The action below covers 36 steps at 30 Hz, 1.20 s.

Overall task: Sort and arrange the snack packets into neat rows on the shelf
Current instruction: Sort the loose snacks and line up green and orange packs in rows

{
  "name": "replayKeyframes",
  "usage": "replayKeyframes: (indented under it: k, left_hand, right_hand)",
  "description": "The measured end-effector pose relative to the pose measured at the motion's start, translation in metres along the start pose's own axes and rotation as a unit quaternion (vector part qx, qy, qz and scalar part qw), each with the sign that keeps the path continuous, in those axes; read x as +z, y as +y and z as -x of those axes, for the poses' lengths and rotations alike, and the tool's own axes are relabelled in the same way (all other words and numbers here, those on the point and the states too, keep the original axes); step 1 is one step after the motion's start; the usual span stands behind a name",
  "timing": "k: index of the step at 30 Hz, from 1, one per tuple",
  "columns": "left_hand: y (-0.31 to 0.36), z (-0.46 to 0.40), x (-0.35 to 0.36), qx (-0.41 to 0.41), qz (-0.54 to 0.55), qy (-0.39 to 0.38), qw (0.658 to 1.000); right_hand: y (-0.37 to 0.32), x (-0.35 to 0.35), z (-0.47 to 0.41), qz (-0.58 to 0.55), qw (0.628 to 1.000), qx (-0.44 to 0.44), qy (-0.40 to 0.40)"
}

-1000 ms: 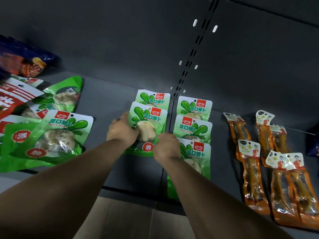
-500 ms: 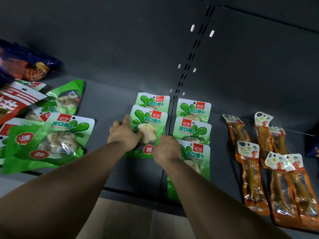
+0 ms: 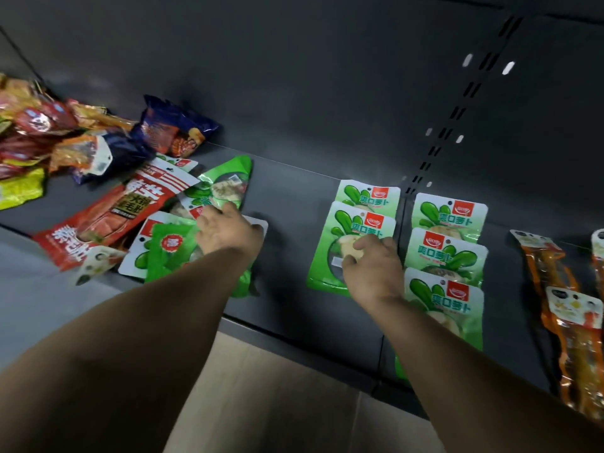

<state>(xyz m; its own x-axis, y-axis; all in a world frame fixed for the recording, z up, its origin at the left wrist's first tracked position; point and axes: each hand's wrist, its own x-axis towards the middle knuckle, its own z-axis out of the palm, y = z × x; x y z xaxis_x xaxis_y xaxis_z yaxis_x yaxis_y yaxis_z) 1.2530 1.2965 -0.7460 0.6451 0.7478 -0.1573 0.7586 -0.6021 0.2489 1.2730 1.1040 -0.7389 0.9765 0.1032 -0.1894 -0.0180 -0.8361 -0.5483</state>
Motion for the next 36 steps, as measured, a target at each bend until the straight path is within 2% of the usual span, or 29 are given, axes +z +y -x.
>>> replayKeyframes:
  k: [5,13,19,23,26,28,31,36]
  left_hand:
    - [-0.043,-0.007,-0.011,-0.085,-0.038,-0.029,0.995]
    - [-0.055,-0.011,-0.002,-0.126,0.202,-0.082,0.968]
    - [-0.044,-0.015,-0.008,-0.106,0.288,-0.076,0.949]
    - [-0.038,-0.017,-0.018,-0.127,0.365,-0.084,0.918]
    - [-0.035,-0.021,-0.022,-0.094,0.456,-0.113,0.878]
    - [-0.032,-0.021,-0.023,-0.062,0.471,-0.153,0.867]
    - [-0.024,-0.017,-0.022,-0.04,0.511,-0.22,0.83]
    - [-0.012,-0.006,-0.021,-0.017,0.537,-0.254,0.804]
  right_hand:
    - [-0.011,0.011,0.004,-0.001,1.0,-0.026,-0.014]
    - [-0.027,0.029,0.01,-0.009,0.998,-0.048,-0.03]
    - [-0.029,0.034,0.011,-0.032,0.997,-0.05,-0.039]
    - [-0.032,0.038,0.009,-0.086,0.995,-0.032,-0.048]
    - [-0.035,0.041,0.007,-0.152,0.987,0.001,-0.058]
    - [-0.038,0.041,0.006,-0.197,0.978,0.026,-0.066]
    - [-0.042,0.04,0.004,-0.271,0.957,0.06,-0.081]
    - [-0.038,0.045,0.001,-0.349,0.926,0.072,-0.124]
